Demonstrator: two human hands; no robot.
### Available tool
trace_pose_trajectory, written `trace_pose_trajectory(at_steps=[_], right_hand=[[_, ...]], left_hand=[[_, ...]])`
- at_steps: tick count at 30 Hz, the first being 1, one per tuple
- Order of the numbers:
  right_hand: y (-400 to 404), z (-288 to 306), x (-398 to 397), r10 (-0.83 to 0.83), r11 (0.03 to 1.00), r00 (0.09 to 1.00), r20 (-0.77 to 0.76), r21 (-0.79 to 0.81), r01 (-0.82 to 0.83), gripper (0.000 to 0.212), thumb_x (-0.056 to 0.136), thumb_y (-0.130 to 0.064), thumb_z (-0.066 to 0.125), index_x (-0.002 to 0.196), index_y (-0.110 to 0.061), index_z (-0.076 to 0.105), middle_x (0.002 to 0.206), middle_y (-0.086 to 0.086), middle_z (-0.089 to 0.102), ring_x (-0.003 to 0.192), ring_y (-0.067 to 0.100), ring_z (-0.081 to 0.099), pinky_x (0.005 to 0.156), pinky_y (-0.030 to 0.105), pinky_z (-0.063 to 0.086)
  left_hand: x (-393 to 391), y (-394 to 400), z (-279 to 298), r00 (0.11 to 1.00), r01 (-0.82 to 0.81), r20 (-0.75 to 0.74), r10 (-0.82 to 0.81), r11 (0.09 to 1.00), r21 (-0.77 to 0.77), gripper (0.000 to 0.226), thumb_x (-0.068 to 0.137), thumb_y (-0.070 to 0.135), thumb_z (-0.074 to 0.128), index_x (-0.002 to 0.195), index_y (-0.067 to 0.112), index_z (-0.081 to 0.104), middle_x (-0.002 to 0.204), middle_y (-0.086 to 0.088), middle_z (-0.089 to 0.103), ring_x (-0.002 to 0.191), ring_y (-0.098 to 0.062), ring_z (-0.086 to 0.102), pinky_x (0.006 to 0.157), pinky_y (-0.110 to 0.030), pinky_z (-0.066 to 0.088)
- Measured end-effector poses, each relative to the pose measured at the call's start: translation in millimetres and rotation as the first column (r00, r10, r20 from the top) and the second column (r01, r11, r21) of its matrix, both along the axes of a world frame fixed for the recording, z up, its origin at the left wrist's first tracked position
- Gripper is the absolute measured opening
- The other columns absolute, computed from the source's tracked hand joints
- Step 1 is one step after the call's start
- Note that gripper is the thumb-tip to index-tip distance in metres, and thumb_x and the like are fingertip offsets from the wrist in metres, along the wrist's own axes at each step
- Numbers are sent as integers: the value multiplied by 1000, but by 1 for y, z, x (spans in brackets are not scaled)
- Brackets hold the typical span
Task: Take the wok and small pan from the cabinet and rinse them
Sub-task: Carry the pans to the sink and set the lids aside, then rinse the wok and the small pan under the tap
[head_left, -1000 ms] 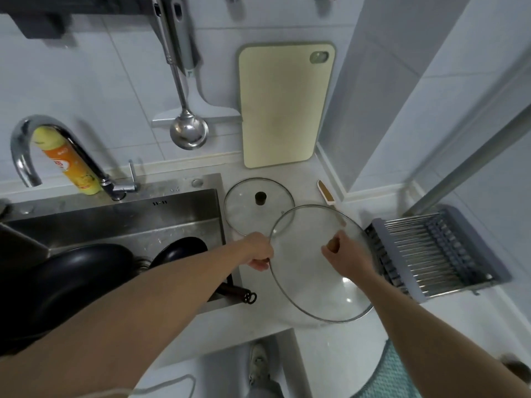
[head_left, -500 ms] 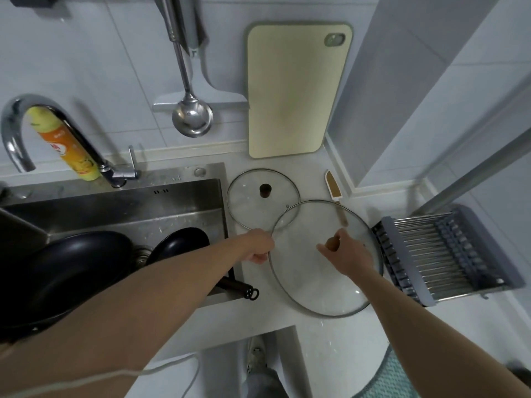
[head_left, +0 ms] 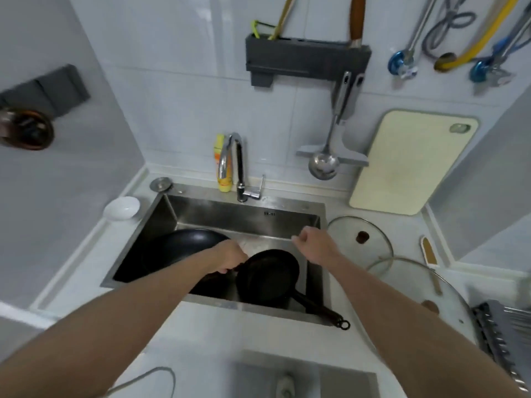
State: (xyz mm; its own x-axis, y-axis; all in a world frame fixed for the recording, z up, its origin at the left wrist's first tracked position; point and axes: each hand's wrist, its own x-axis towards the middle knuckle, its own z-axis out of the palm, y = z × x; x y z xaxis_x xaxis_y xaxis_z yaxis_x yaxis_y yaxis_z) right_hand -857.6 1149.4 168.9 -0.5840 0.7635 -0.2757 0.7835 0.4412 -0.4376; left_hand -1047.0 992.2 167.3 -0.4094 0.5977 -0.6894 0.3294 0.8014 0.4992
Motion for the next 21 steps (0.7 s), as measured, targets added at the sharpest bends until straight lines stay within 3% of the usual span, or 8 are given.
trace_pose_trajectory(at_steps=[4, 7, 10, 14, 16, 17, 19, 21], right_hand=[[-11, -5, -82, 117, 991, 993, -24, -66, -118, 30, 94, -45, 49, 83, -18, 56, 88, 3, 64, 88, 26, 63, 77, 35, 48], [-3, -12, -127, 184, 974, 982, -42, -126, -188, 33, 97, -42, 49, 70, -25, 50, 83, 2, 62, 82, 25, 62, 79, 35, 50], [14, -33, -161, 212, 961, 977, -20, -179, -212, 38, 95, -50, 47, 73, -20, 53, 84, 7, 63, 88, 33, 68, 86, 43, 57], [43, -73, -192, 243, 948, 970, 12, -215, -235, 51, 92, -55, 46, 82, -9, 66, 81, 13, 71, 81, 32, 71, 81, 45, 59], [55, -79, -203, 247, 946, 969, 3, -216, -240, 50, 92, -53, 47, 87, -8, 68, 85, 13, 71, 86, 33, 70, 80, 41, 57], [62, -81, -207, 221, 955, 975, -2, -204, -217, 50, 93, -52, 47, 100, -7, 69, 95, 14, 71, 96, 34, 69, 84, 39, 55], [78, -83, -220, 96, 980, 995, -9, -173, -96, 56, 96, -49, 47, 126, -3, 59, 119, 19, 66, 113, 37, 62, 94, 39, 48], [98, -82, -231, -31, 985, 999, -28, -173, 26, 58, 95, -49, 51, 129, -2, 52, 124, 19, 64, 112, 39, 61, 94, 40, 48]], left_hand=[[-62, -77, -19, 972, -132, -216, 98, 980, -149, 38, 96, 29, 57, 122, 3, 63, 114, -15, 66, 96, -26, 61, 79, -30, 49], [-81, -118, -39, 949, -164, -301, 91, 961, -224, 40, 97, 29, 56, 129, 6, 59, 128, -13, 62, 119, -26, 58, 94, -25, 44], [-96, -143, -62, 933, -207, -345, 102, 936, -285, 39, 93, 30, 54, 127, 13, 60, 127, -10, 63, 115, -28, 60, 93, -32, 48], [-111, -149, -71, 936, -342, -216, 279, 866, -365, 32, 89, 16, 57, 120, 7, 59, 87, -10, 60, 71, -22, 60, 53, -27, 49], [-110, -143, -66, 933, -356, -106, 344, 835, -419, 17, 91, 14, 60, 106, 6, 55, 81, -11, 60, 67, -22, 62, 52, -28, 51], [-106, -139, -64, 932, -342, -44, 360, 833, -434, 15, 92, 15, 61, 103, 8, 53, 84, -13, 61, 70, -24, 65, 54, -30, 54], [-95, -124, -62, 926, -312, 66, 373, 851, -422, 15, 94, 18, 60, 102, 8, 51, 86, -13, 61, 68, -23, 65, 54, -31, 55], [-88, -99, -62, 921, -315, 110, 374, 880, -354, 10, 95, 17, 54, 97, 7, 52, 76, -10, 58, 57, -18, 60, 50, -28, 52]])
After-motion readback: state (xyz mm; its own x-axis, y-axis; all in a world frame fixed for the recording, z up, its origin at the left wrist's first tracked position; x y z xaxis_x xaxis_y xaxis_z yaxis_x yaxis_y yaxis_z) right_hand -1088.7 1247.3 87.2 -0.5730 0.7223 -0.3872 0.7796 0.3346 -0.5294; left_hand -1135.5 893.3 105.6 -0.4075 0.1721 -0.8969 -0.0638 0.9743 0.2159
